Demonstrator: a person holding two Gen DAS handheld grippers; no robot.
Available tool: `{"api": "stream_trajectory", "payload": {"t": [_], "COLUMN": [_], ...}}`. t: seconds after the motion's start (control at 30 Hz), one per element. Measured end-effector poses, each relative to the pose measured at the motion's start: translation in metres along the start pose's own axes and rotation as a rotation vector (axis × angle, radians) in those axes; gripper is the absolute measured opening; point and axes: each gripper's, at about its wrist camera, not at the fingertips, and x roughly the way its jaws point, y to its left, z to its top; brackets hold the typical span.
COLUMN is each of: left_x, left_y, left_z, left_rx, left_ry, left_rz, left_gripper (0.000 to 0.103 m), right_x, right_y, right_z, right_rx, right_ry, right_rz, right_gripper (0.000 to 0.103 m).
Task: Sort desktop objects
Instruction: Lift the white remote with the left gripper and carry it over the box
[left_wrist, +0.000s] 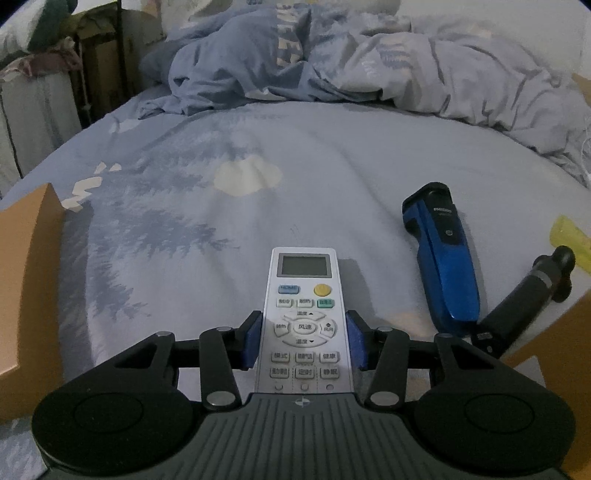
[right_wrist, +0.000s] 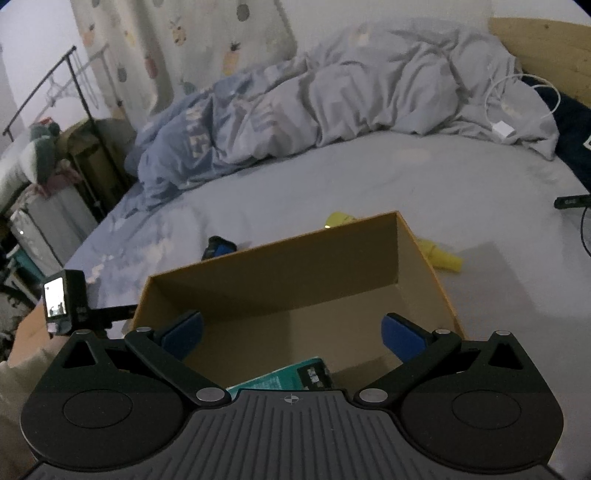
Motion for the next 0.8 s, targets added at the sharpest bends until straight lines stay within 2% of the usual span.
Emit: {"api": "stream_trajectory", "payload": {"t": [0.47,0.8], "left_x": [-0.049,-0.106], "left_y": [-0.006,-0.017], "left_z": [0.003,0.003], "left_rx": [-0.001,0.018], "left_ry": [-0.064,-0.146], "left_rz": [-0.006,-0.028], "left_gripper": [0.048,0.048], "right_x": [-0.033,-0.058], "right_y": [0.004,0.001], "right_z": [-0.002,-0.002], "right_rx": [-0.006,-0.022], "right_ry": [-0.041,-0.069], "right_rz": [0.017,0.025], "right_gripper": [0.103,0.103]}}
